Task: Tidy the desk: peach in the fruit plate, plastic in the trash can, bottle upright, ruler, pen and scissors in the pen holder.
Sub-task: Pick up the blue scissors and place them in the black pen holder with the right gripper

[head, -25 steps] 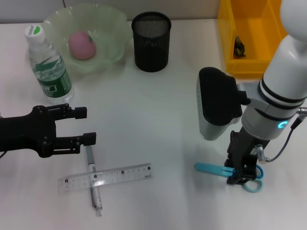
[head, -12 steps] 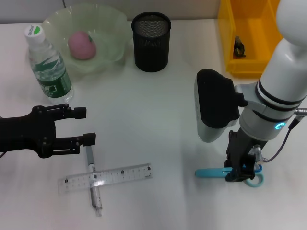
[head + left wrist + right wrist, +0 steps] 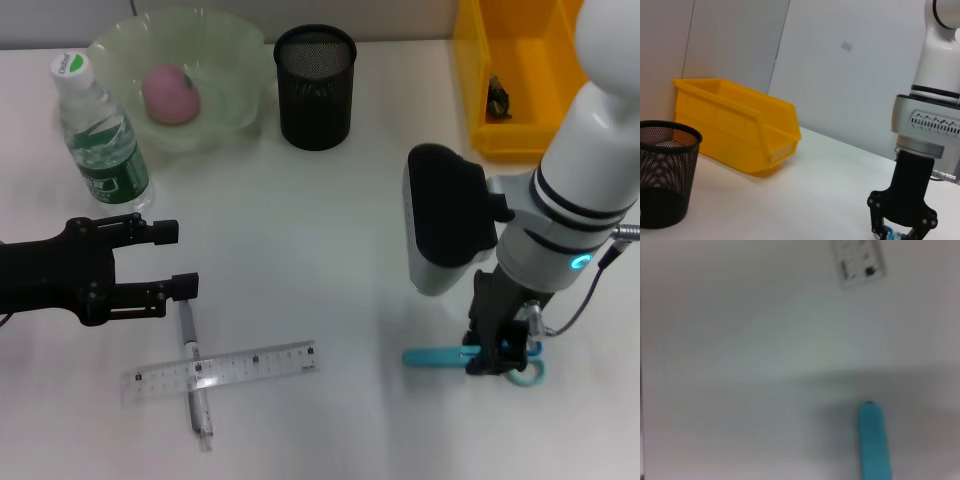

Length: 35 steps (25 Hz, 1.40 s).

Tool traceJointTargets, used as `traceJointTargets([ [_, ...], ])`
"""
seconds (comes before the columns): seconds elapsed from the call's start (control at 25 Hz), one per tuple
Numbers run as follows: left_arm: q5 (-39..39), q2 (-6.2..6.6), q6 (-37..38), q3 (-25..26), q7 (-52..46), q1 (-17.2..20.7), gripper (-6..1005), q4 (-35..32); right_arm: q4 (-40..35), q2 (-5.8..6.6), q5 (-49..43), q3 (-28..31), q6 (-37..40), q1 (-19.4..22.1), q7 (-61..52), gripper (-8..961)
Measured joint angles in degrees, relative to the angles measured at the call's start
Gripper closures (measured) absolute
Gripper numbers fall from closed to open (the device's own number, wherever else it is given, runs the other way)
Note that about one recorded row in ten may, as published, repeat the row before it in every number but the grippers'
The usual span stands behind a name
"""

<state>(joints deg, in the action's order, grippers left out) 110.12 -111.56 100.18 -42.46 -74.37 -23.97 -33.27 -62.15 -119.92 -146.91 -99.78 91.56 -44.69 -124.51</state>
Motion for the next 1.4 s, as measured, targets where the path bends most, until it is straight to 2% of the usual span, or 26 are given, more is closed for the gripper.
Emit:
traceJointTargets([
  [0.24, -0.1, -0.07, 0.0, 0.2, 0.0, -0.1, 200, 0.0, -1.1, 0.15, 1.0, 6.4, 0.4, 0.1, 1.4, 720],
  [0.28, -0.2, -0.11, 0.0, 0.3, 0.0, -0.1, 200, 0.0, -1.3, 0.39, 2.4, 9.6, 0.9, 0.2, 3.0, 720],
  [0.32, -0.2, -0.11, 0.0, 0.3, 0.0, -0.1, 200, 0.0, -1.3, 0.39, 2.4, 9.6, 0.9, 0.2, 3.0, 719],
  [0.36, -0.4, -0.27, 0.1, 1.1, 0.0, -0.5, 200, 0.0, -1.6, 0.49, 3.7, 13.2, 1.4, 0.5, 4.8, 719],
  [0.4, -0.4, -0.41, 0.1, 1.7, 0.0, -0.7, 200, 0.1, -1.6, 0.49, 3.7, 13.2, 1.4, 0.5, 4.8, 718],
  [0.48, -0.5, -0.49, 0.2, 2.1, 0.0, -0.8, 200, 0.2, -1.9, 0.54, 5.5, 17.8, 1.4, 1.2, 6.9, 717],
  [0.56, -0.5, -1.89, 0.0, 4.8, 0.0, -1.2, 200, 0.5, -2.2, 0.56, 9.1, 24.3, 0.2, 3.2, 10.8, 715],
  [0.64, -0.5, -1.89, 0.0, 4.8, 0.0, -1.2, 200, 0.5, -2.2, 0.56, 10.5, 25.8, -0.4, 4.0, 12.2, 714],
  [0.68, -0.5, -2.61, -0.2, 6.0, 0.1, -1.3, 200, 0.5, -2.1, 0.57, 12.5, 27.2, -1.7, 5.1, 13.9, 713],
  [0.72, -0.5, -2.61, -0.2, 6.0, 0.1, -1.3, 200, 0.5, -2.0, 0.57, 14.4, 28.1, -2.9, 6.2, 15.4, 713],
  [0.76, -0.6, -4.61, -0.7, 9.2, 0.7, -1.9, 200, 0.5, -1.7, 0.58, 16.2, 28.6, -4.2, 7.2, 16.9, 712],
  [0.8, -0.6, -4.61, -0.7, 9.2, 0.7, -1.9, 200, 0.5, -1.3, 0.6, 18.3, 29.0, -5.9, 8.3, 18.6, 711],
  [0.84, -0.9, -5.57, -0.9, 10.3, 1.2, -2.2, 200, 0.6, -0.7, 0.62, 20.5, 29.2, -7.2, 9.5, 20.5, 711],
  [0.88, -0.9, -5.57, -0.9, 10.3, 1.2, -2.2, 200, 0.6, 1.0, 0.66, 25.7, 29.6, -10.1, 11.5, 24.7, 710],
  [0.92, -1.3, -6.21, -1.2, 11.0, 1.5, -2.4, 200, 0.7, 1.0, 0.66, 25.7, 29.6, -10.1, 11.5, 24.7, 710],
  [0.96, -2.8, -6.79, -2.5, 11.3, 1.7, -3.5, 200, 2.6, 3.0, 0.67, 30.2, 30.0, -12.1, 13.2, 29.0, 709],
  [1.12, -4.1, -6.63, -4.2, 11.4, 1.7, -5.1, 200, 5.8, 7.0, 0.67, 36.5, 31.4, -14.1, 14.8, 36.3, 706],
  [1.16, -4.6, -6.73, -5.3, 11.5, 1.8, -5.8, 200, 6.9, 11.0, 0.66, 40.4, 33.6, -14.6, 15.0, 41.3, 706],
  [1.2, -4.8, -6.86, -5.7, 11.5, 2.1, -6.1, 200, 7.4, 11.0, 0.66, 40.4, 33.6, -14.6, 15.0, 41.3, 705],
  [1.28, -5.0, -6.9, -6.2, 11.5, 2.9, -7.0, 201, 9.3, 16.5, 0.65, 45.1, 37.4, -14.4, 14.9, 47.8, 704],
  [1.4, -5.0, -6.88, -6.7, 11.4, 3.0, -7.7, 201, 10.2, 19.6, 0.65, 48.1, 39.1, -14.3, 15.0, 51.9, 702],
])
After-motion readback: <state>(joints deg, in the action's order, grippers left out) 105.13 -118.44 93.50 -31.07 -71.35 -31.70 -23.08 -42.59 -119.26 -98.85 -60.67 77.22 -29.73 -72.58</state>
